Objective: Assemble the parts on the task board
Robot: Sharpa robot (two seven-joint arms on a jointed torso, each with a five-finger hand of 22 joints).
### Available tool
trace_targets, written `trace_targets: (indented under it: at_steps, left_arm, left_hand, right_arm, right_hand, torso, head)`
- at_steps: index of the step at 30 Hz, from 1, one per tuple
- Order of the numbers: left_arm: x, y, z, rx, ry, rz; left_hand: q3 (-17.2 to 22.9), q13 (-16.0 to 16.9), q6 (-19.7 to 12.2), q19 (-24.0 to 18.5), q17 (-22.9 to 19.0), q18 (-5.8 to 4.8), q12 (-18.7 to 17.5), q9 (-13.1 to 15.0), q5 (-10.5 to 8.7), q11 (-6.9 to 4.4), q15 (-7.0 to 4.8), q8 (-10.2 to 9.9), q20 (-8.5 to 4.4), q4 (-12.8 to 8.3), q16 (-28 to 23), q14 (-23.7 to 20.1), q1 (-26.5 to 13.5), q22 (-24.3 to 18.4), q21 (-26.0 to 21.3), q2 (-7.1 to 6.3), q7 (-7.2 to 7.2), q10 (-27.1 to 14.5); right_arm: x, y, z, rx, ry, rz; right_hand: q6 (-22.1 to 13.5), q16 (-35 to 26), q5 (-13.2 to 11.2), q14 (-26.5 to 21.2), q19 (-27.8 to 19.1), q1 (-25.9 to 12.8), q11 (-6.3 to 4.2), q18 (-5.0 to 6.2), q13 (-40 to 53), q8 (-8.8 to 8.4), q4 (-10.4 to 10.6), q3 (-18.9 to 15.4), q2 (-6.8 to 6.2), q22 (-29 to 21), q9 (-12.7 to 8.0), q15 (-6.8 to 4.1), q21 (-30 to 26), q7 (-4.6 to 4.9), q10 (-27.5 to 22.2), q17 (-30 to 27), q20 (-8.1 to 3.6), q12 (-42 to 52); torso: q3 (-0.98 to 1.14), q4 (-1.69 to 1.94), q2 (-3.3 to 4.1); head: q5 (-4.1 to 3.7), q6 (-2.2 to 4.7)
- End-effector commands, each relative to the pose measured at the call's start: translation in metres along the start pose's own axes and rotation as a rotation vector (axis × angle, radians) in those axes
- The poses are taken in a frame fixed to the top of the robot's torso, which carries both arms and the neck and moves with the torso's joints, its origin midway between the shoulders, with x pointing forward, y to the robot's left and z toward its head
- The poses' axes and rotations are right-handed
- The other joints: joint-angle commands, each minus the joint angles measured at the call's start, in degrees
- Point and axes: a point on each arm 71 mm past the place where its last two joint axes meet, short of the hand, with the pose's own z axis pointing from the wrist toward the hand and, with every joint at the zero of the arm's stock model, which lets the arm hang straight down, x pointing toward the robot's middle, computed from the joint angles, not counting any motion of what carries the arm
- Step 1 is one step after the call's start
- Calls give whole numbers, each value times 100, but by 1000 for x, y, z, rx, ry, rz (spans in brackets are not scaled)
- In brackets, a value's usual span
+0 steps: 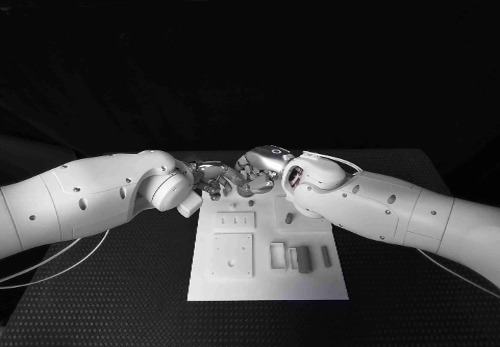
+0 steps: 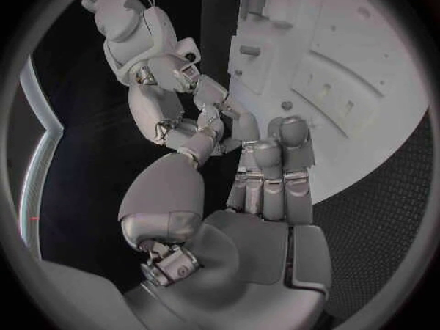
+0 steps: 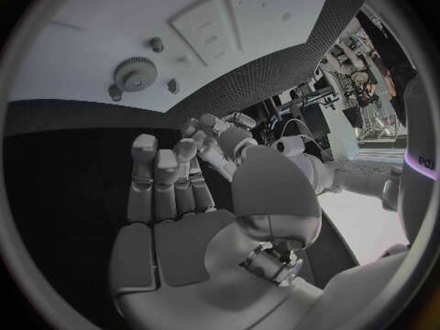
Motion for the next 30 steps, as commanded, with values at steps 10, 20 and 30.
trace_targets:
  at_steps: [10, 20, 30]
  left_arm:
    - [4, -4, 0, 11, 30, 13]
    - [6, -5, 1, 15, 37, 14]
    - [5, -5, 1, 20, 22, 6]
  left_hand:
    - [-222, -24, 431, -43, -63, 470, 40, 28, -22, 138, -22, -11, -11, -49, 74, -35, -210, 113, 43, 31, 115, -90]
    - [-138, -44, 440, -36, -118, 475, 47, 39, -20, 130, -31, -21, -20, -234, 110, -39, 55, 111, 50, 186, 108, -83]
    - [69, -75, 461, -20, -174, 466, 51, 49, -22, 131, -29, -30, -16, -249, 167, -36, 474, 114, 70, 250, 108, -64]
  right_arm:
    - [1, 3, 0, -11, -7, -9]
    - [1, 6, 1, -14, -7, -8]
    - [2, 5, 1, -12, -7, -8]
  right_hand:
    - [119, 22, 7, 15, 4, -43, 6, 72, -12, 15, 24, 12, 14, 48, 2, -29, 17, 63, 51, -11, -41, 4]
    - [121, 22, 7, 19, 8, -44, 5, 72, -13, 14, 24, 12, 14, 48, 3, -30, 17, 62, 55, -12, -43, 3]
    - [122, 22, 7, 22, 11, -47, 4, 72, -15, 12, 26, 13, 16, 47, 4, -31, 17, 62, 57, -13, -45, 2]
  torso:
    - [-7, 6, -1]
    - [-3, -4, 1]
    - [-2, 1, 0]
  head:
    - [-1, -4]
    - [4, -6]
    - [-6, -12]
